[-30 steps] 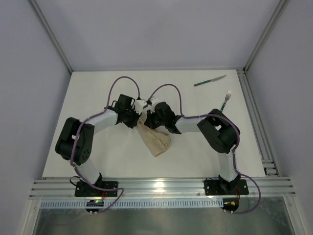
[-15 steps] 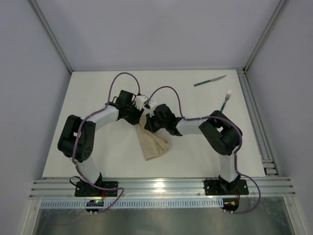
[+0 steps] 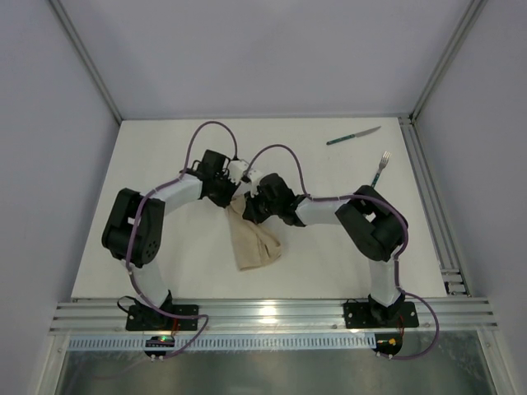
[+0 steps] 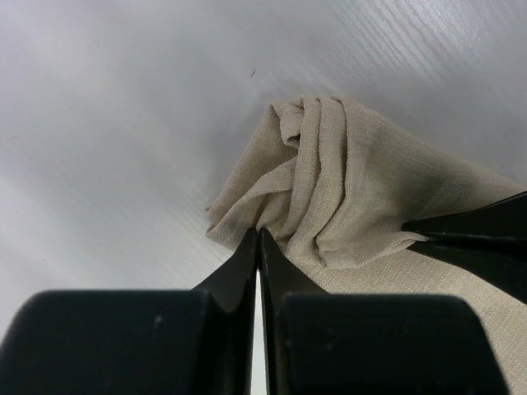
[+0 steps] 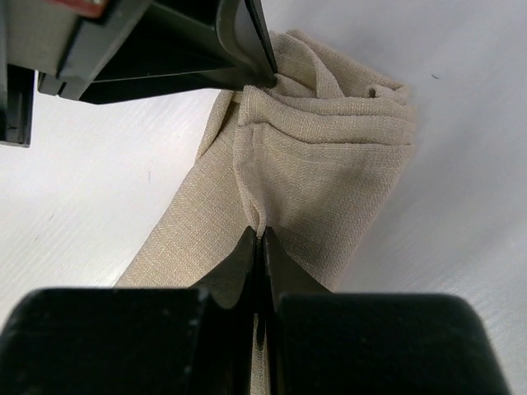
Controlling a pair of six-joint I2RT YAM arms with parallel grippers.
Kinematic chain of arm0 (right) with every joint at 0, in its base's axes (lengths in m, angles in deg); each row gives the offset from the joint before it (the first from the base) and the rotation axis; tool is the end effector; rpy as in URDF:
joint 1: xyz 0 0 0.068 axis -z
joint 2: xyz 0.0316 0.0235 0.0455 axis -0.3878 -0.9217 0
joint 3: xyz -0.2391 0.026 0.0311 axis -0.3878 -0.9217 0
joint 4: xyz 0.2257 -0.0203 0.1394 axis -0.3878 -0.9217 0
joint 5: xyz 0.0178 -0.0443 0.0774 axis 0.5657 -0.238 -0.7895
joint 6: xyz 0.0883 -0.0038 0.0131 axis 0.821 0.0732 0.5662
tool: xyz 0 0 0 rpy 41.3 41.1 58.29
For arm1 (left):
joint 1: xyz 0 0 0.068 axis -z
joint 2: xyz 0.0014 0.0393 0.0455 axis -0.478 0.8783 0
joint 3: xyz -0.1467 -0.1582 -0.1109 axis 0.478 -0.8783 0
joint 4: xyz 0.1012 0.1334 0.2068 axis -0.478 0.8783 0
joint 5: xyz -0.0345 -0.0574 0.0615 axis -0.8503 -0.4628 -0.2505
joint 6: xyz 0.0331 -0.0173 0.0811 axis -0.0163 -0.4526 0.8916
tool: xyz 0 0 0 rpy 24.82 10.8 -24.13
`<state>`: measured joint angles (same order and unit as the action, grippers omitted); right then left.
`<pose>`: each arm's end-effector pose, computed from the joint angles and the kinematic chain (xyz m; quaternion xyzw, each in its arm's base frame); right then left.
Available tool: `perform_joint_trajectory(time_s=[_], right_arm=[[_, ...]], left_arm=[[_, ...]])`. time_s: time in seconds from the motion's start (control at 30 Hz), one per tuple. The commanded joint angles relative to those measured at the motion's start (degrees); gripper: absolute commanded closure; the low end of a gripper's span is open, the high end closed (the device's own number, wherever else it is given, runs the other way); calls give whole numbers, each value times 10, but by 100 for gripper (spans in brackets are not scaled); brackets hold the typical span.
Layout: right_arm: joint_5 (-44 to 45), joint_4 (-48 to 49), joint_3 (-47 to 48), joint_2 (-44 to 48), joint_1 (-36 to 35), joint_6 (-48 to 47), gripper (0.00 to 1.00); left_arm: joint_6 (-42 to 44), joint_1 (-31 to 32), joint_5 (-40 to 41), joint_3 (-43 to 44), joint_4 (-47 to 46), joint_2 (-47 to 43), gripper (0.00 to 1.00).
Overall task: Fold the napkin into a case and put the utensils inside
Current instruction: Grasp the top corner of the smaller rectangle folded napkin from the folded napkin.
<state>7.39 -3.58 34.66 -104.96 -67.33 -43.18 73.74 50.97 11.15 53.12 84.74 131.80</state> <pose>0.2958 0.3204 0.0831 -0.3152 0.8272 0.3134 0.3438 0.3495 -0.1619 0.1007 0.3390 0.8968 -0.1144 0.2603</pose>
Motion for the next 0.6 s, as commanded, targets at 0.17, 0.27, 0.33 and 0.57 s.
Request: perform_joint_trajectory(time_s=[0.17,0.27,0.33,0.57], right_arm=[[-37,-63,37,-16,-6,-34,96],[-40,-83,50,-22,-6,-39,96],[-39,-102,64,-28,-5,-38,96],[-40,-142,114,-54,-2,-19,96]], left_arm=[[-25,-10,-66,10,-25,-52,100],[-25,-11,-80,15,-12,-47,100],[-26,-11,-96,13,-3,-47,100],[-37,-11,-151,-3,-14,-73,100]])
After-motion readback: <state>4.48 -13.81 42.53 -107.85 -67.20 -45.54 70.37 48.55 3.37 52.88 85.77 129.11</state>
